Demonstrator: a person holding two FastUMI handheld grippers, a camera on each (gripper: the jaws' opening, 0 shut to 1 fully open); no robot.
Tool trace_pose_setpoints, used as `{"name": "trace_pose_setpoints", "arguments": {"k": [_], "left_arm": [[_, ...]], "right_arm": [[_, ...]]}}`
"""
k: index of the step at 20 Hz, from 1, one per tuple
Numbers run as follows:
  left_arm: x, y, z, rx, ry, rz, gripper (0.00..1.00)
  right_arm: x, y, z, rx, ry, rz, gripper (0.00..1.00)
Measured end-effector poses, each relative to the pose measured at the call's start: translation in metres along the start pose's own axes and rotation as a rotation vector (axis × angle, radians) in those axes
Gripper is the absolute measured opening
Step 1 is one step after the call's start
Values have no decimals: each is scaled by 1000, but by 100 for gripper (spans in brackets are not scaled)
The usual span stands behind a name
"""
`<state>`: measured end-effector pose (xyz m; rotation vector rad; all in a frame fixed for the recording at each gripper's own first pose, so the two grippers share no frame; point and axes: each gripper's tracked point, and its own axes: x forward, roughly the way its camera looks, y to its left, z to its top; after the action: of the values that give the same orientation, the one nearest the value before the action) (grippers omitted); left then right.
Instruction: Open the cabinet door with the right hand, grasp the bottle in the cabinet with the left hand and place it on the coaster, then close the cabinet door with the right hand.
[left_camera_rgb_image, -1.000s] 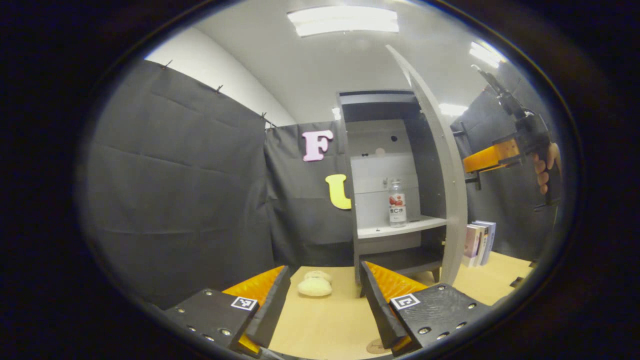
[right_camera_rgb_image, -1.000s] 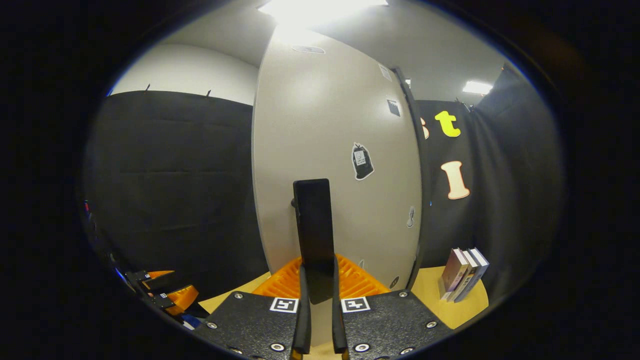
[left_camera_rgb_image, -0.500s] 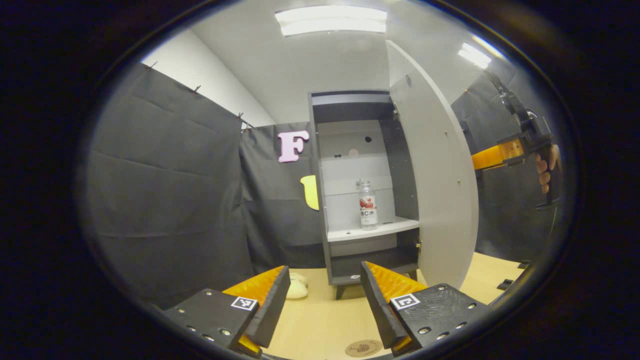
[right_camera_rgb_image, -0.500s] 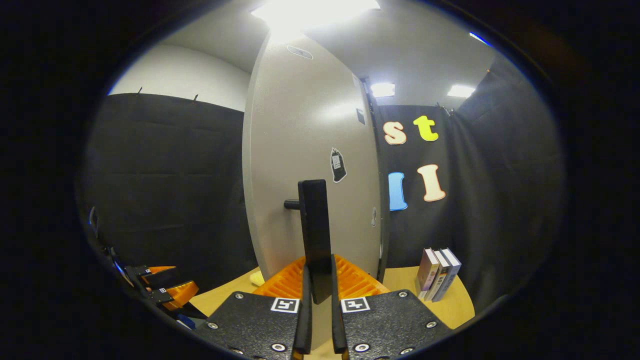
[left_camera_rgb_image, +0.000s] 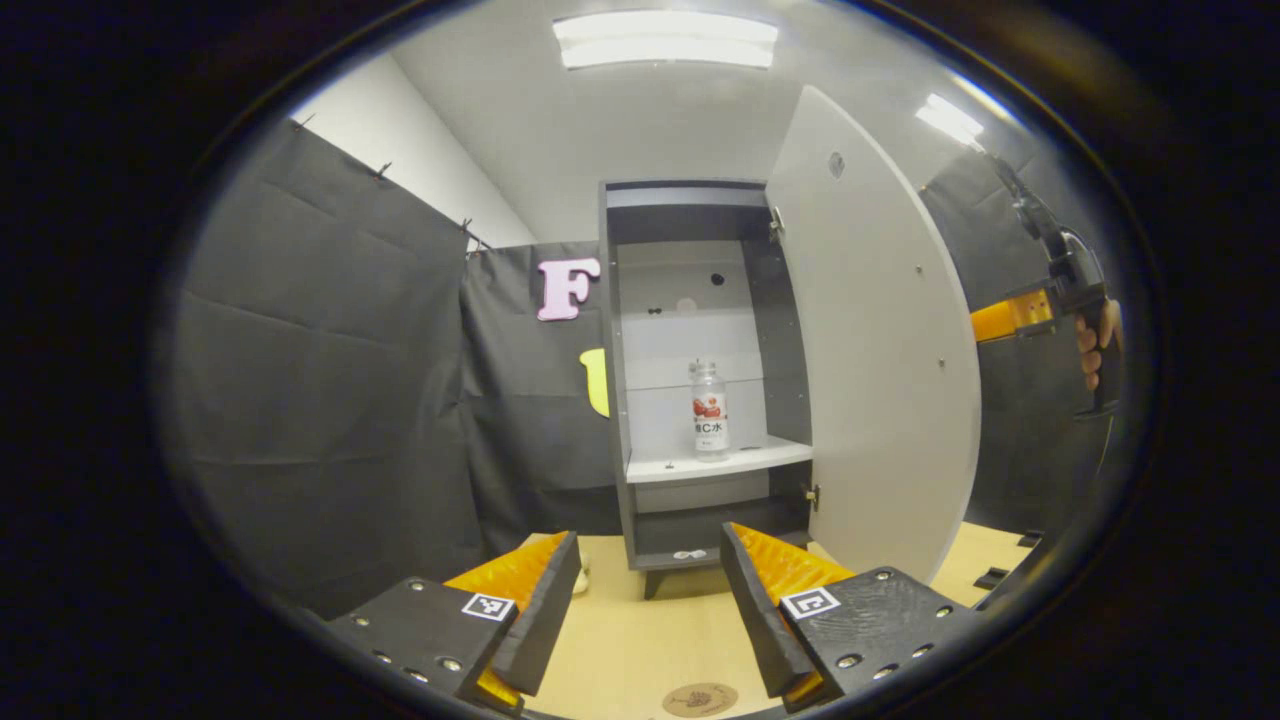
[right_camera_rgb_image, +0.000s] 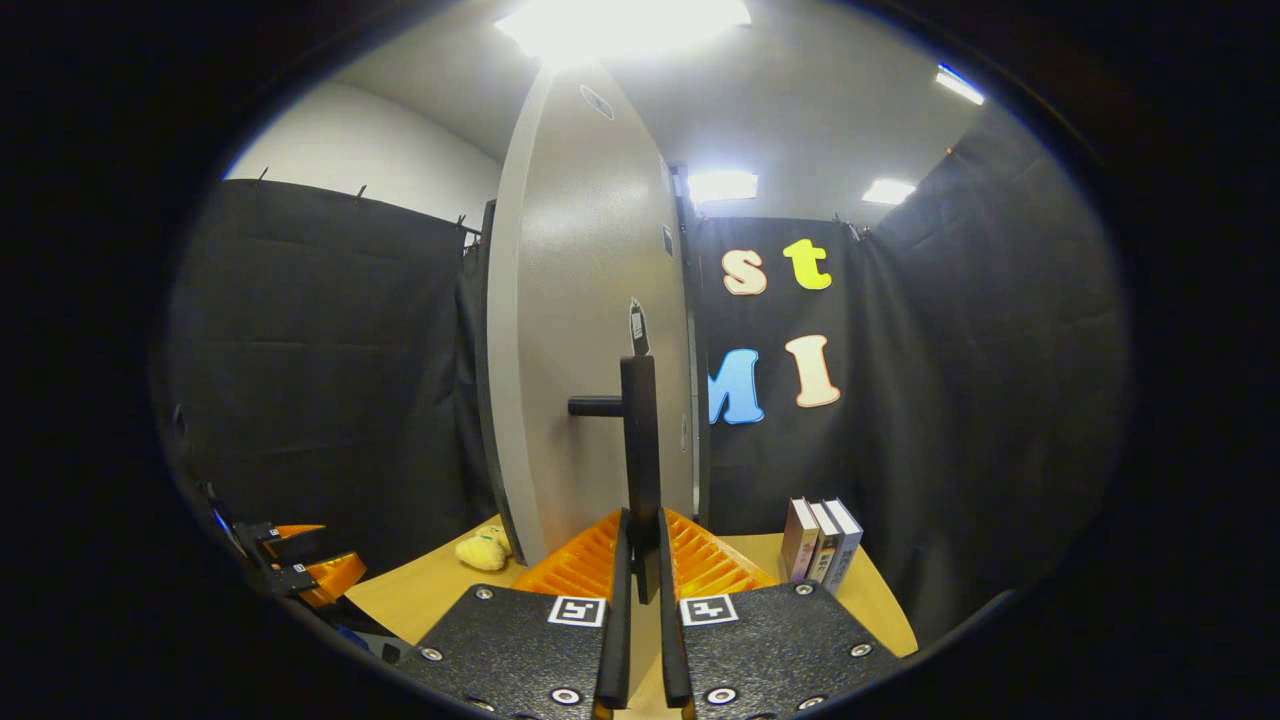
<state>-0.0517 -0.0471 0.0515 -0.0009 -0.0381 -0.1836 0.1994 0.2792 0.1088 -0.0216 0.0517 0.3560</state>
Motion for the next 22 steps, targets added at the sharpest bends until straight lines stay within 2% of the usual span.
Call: {"name": "trace_pose_setpoints", "arguments": {"k": [1, 2, 7, 9, 10, 12, 17, 19, 20, 21, 22], "left_arm": [[-2, 0, -1, -3, 3, 2, 81], [-3, 1, -1, -2, 5, 6, 87], [-6, 2, -1, 25, 12, 42, 87], [-2, -5, -1, 14, 16, 44, 87], [0, -9, 1, 11, 19, 45, 81], [5, -17, 5, 15, 17, 47, 81], [24, -43, 23, -5, 4, 45, 81], [32, -51, 36, -7, -8, 47, 81], [38, -54, 43, -7, -14, 48, 81], [45, -58, 49, -8, -19, 43, 81], [52, -63, 54, -9, -20, 33, 81]], "right_arm": [[1, -4, -1, -9, -2, -12, 13], [1, -8, -1, -15, -3, -27, 13], [0, -17, -1, 24, -14, -89, 13], [-1, -9, -1, 68, -14, -62, 11], [-3, -4, -1, 89, -13, -44, 11], [-7, -5, 2, 109, -19, -31, 11], [-16, -35, -10, 52, 5, -117, 12], [-19, -45, -14, 14, 8, -141, 27], [-21, -50, -14, -10, 5, -154, 49], [-22, -58, -15, -30, 0, -178, 63], [-23, -65, -17, -43, -1, -203, 90]]}}
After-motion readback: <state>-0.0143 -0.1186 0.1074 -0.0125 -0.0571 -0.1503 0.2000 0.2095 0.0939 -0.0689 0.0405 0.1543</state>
